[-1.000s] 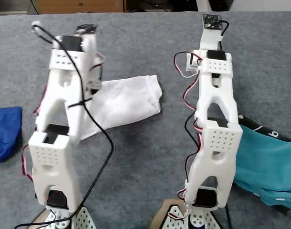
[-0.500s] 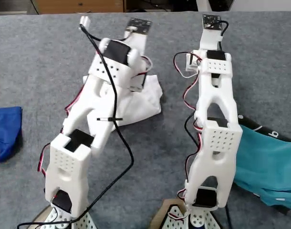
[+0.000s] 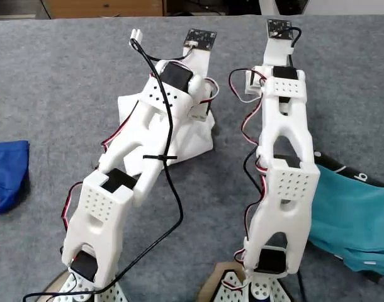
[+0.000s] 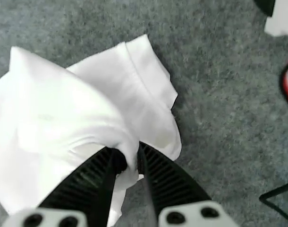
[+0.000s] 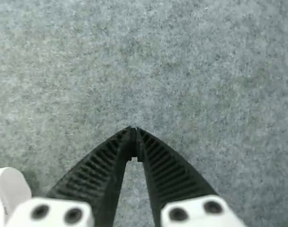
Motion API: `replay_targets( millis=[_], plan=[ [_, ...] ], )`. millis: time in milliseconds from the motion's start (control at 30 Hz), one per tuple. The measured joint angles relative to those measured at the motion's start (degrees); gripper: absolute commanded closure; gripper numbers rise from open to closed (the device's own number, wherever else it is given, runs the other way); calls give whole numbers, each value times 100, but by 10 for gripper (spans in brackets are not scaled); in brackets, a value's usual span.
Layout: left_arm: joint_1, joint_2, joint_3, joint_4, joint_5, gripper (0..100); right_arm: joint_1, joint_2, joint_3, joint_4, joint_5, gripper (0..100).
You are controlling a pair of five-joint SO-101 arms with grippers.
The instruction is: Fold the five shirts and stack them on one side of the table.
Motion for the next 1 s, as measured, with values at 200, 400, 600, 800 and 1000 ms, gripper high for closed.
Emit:
replay_targets(
  millis=[200, 400, 600, 800, 1000],
  plan=[
    [0, 9, 0, -369, 378, 981, 0, 0, 0, 0, 0, 993],
    [158, 9, 0, -413, 440, 980, 0, 0, 0, 0, 0, 993],
    [167, 9, 0, -413, 448, 974, 0, 0, 0, 0, 0, 993],
    [167, 9, 0, -413, 457, 791, 0, 0, 0, 0, 0, 993],
    [0, 9, 0, -413, 1064, 740, 35, 0, 0, 0, 0, 993]
  ],
)
